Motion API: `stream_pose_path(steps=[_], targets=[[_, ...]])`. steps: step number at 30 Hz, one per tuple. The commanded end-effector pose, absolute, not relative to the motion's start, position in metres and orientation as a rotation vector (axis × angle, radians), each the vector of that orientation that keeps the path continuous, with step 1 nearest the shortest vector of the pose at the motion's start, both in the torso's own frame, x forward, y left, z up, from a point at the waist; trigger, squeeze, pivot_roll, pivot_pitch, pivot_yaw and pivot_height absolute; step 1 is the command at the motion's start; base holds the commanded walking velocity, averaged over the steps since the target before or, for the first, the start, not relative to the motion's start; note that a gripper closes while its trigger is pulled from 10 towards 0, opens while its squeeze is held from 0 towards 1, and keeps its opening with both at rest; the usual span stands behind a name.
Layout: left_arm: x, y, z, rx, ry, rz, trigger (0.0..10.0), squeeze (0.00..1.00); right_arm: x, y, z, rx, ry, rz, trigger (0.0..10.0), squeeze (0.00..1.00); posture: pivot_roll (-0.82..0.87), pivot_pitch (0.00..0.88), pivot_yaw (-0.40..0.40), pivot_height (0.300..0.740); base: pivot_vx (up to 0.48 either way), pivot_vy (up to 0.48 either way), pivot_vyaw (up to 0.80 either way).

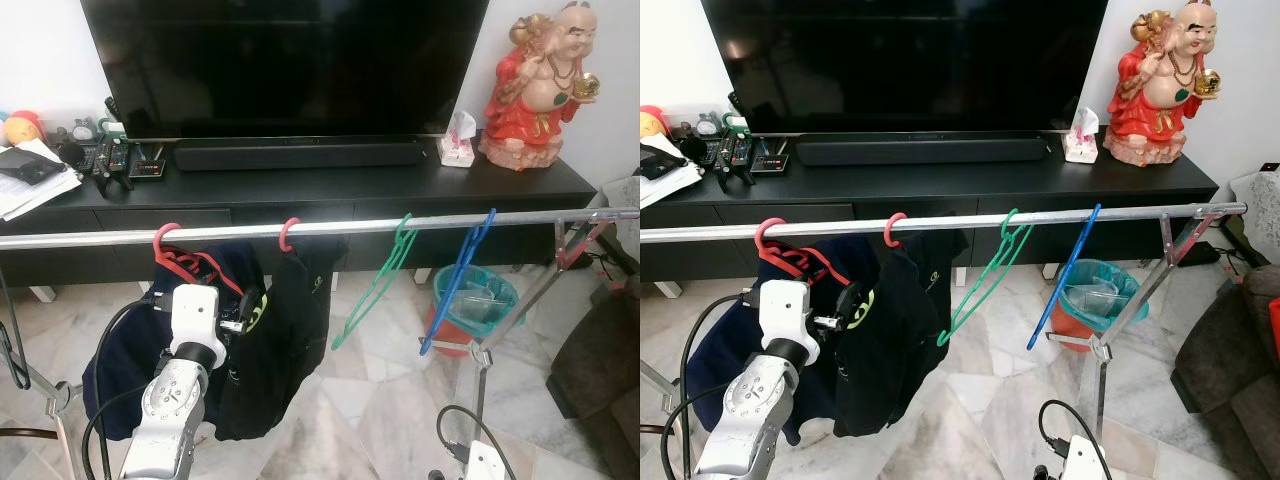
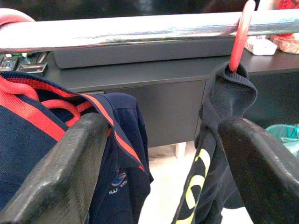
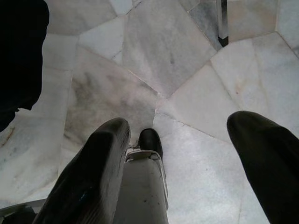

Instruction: Hang hanger

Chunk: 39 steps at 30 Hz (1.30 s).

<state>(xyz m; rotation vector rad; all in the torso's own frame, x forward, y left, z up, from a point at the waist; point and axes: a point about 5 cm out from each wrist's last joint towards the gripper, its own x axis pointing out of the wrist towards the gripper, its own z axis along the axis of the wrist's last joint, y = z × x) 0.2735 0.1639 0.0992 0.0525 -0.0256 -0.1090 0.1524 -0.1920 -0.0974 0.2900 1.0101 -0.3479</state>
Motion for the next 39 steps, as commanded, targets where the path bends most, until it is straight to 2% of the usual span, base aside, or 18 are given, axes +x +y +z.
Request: stream_pose_path(steps=[1, 8, 39], targets=[[0.2754, 0.1627, 0.1007, 0.038, -0.025, -0.110, 10.0, 0.00, 0.1531, -0.1929, -0.0970, 0.292, 1.004, -0.352, 10.0, 0.00, 0.24, 0.000, -0.049, 0.736, 0.000, 0.000, 0.00], [0.2755, 0.1625, 0.1004, 0.036, -0.023, -0.108, 10.0, 0.00, 0.1532, -0.1931, -0.0969, 0.292, 1.002, -0.352, 10.0, 0.00, 0.23, 0.000, -0.047, 0.736, 0.000, 0.000, 0.00], [0.2749, 0.1614, 0.1004, 0.049, -0.025, -0.116, 10.0, 0.00, 0.1531, -0.1927, -0.0970, 0.291, 1.004, -0.347, 10.0, 0.00, 0.23, 0.000, -0.047, 0.736, 0.000, 0.205, 0.00]])
